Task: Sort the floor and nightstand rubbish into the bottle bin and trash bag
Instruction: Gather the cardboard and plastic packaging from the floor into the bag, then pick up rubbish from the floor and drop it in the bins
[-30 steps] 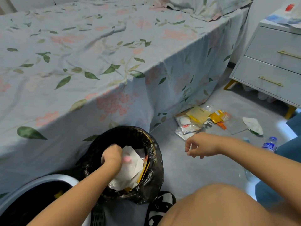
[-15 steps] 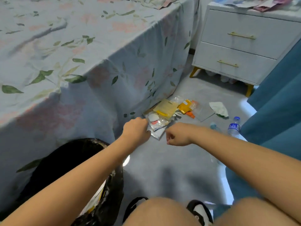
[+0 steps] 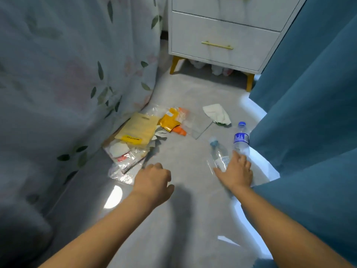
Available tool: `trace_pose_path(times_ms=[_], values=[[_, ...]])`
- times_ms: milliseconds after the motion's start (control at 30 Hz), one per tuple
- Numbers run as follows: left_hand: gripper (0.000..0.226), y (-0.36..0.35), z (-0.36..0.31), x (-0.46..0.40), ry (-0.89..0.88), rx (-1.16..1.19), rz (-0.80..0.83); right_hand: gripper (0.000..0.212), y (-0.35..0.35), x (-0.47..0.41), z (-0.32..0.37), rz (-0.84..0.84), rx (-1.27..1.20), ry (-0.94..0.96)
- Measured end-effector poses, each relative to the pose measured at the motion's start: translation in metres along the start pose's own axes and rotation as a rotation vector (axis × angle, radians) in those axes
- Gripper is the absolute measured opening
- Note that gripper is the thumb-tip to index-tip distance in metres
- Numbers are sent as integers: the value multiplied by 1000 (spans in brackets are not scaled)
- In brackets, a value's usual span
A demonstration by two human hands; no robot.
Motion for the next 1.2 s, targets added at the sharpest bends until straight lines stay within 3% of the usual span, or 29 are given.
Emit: trace_pose_path(times_ms=[100, 267, 333, 433, 467, 533, 600, 700, 767, 833, 867, 933, 1000, 1033, 1100, 1200], values=[[41, -25, -4, -12, 8, -38, 59, 100, -23, -19, -17, 56, -167, -105], [45, -44, -7, -20, 25, -30, 118, 69, -41, -27, -14, 155, -280, -168], [54, -43, -5, -24, 96, 269, 87, 62, -39, -24, 0, 144, -444, -159], [80, -42, 1, -30, 366, 1114, 44, 46, -33, -7, 39, 171, -744, -96], [89, -41, 0, -33, 428, 1288, 34, 41, -33, 2, 54, 214, -830, -60], [98, -37, 0, -38, 488, 1443, 5, 31, -34, 21, 82, 315, -960, 17], [91, -33, 2, -40, 503, 1527, -27, 30, -34, 37, 102, 369, -1018, 102], [64, -32, 8, -39, 525, 1580, -42, 40, -39, 56, 121, 442, -1009, 219], [71, -37, 14, -38, 539, 1563, -45, 52, -43, 63, 125, 550, -983, 294], [74, -40, 23, -36, 572, 1540, -75, 61, -35, 59, 124, 565, -761, 517], [73, -42, 27, -35, 596, 1553, -87, 66, -25, 47, 119, 470, -626, 626], [62, -48, 33, -33, 636, 1608, -100, 74, 2, 7, 99, 115, -449, 707], [47, -55, 36, -31, 669, 1644, -83, 70, 29, -39, 68, -217, -373, 556], [44, -58, 36, -30, 690, 1655, -70, 69, 37, -63, 51, -293, -336, 431], [42, -63, 37, -28, 719, 1676, -56, 72, 38, -104, 18, -253, -282, 153], [41, -67, 35, -28, 728, 1680, -49, 90, 23, -135, -26, -66, -283, -208]])
Point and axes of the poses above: each hand's wrist, its own x-axis away from the middle knuckle, its own y-axis out of the back of the hand, z = x × y, the point moved 8 cm from there along -x, towards the middle knuckle, and after that the axes turned 1 degree about -z, right-handed, at the moved point
